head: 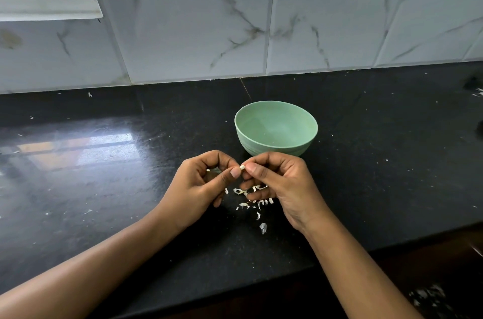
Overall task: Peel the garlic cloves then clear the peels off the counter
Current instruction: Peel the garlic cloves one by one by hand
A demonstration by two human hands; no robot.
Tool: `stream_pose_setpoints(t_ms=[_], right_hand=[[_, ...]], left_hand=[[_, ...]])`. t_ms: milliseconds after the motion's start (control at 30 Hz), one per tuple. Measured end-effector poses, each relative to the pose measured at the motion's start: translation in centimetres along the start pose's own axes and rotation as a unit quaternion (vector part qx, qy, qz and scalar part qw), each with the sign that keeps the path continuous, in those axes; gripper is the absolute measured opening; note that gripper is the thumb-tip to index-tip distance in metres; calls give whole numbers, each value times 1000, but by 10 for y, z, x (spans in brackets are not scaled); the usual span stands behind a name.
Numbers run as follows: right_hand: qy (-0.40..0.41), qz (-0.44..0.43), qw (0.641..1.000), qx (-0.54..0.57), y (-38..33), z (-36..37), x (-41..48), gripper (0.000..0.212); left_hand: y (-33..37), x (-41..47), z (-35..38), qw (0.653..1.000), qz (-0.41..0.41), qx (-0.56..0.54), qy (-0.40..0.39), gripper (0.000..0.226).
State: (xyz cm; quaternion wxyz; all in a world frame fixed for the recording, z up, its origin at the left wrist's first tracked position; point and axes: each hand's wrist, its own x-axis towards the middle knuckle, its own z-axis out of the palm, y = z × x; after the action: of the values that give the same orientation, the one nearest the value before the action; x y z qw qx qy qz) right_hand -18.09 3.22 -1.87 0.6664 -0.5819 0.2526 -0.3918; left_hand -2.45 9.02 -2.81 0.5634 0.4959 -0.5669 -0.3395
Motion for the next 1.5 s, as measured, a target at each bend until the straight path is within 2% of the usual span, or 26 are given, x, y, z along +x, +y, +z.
stream_pose_setpoints(t_ms=[267,367,533,700,800,900,1033,1233,1333,1500], right_hand=[[17,-2,999,-28,2,1,1,10],[21,4,999,-34,2,0,2,8],[28,7,998,-56,3,1,3,11],[39,7,995,-96,5,0,3,17],[33,8,993,-112,4,1,3,18],[32,7,992,-124,5,2,3,21],[18,51,997,-53,1,0,1,14],[11,72,997,-23,0,-2,2,8],[7,80,997,-11,0,-3,3,9],[-8,93,996,4,1,-6,4,10]], left_hand=[[-4,0,0,995,26,88,27,20],[-4,-1,-1,984,65,161,45,15],[-1,-4,-4,926,161,335,73,12],[0,-6,-1,873,224,424,87,13],[1,-7,-1,852,258,447,89,14],[2,-7,0,850,271,445,84,15],[3,-6,0,853,264,441,95,16],[3,-5,-1,821,290,483,96,19],[3,-5,-1,822,290,479,98,18],[5,-6,0,844,270,452,99,18]])
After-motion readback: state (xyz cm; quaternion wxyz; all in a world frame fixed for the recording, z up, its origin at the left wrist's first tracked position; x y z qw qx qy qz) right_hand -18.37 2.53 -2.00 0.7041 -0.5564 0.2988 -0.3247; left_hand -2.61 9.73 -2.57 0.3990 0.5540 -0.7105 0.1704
